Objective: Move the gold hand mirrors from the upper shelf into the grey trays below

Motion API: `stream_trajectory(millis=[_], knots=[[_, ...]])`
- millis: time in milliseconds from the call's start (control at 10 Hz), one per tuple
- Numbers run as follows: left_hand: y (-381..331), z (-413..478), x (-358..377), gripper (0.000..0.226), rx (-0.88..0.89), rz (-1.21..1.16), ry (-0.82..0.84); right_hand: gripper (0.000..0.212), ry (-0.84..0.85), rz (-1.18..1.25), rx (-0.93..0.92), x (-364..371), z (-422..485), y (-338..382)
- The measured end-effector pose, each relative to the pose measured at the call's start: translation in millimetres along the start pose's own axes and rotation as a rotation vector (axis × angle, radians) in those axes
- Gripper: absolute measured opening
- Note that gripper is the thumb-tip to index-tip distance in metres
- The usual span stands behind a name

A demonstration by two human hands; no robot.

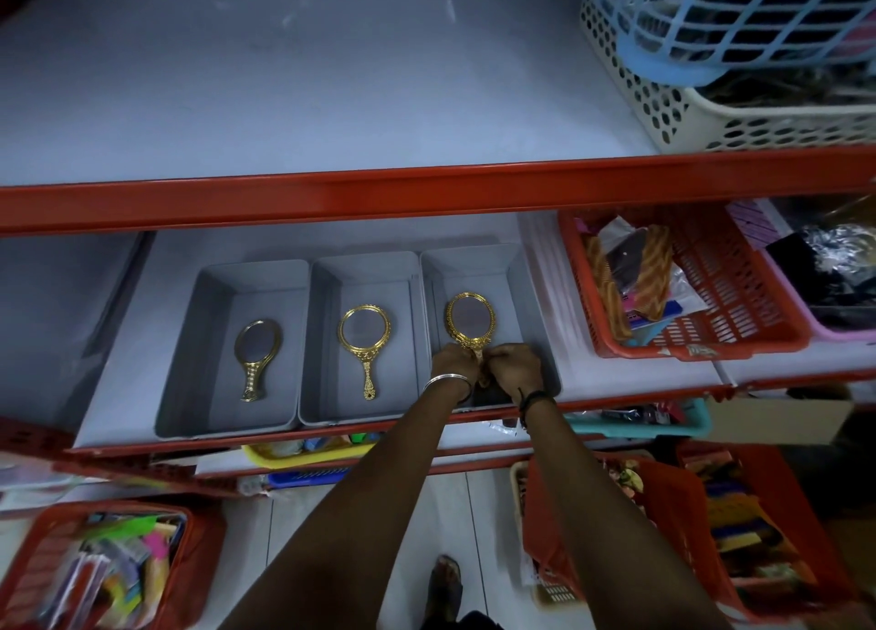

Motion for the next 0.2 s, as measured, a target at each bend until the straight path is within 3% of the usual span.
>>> stream_trajectory(millis=[200], knots=[[-7, -23, -41, 0.022, 0.260, -0.093, -0.207, 0.019, -0.205, 0.056, -0.301, -30, -29, 35]])
Point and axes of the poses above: each hand's wrist, its own z-axis towards the middle knuckle, its own x-axis out of the palm, y = z × x, the point moved 4 cm from there along z, towards the middle knuckle, and after that the axes turned 14 degrees about -y, right-handed, at the moved point
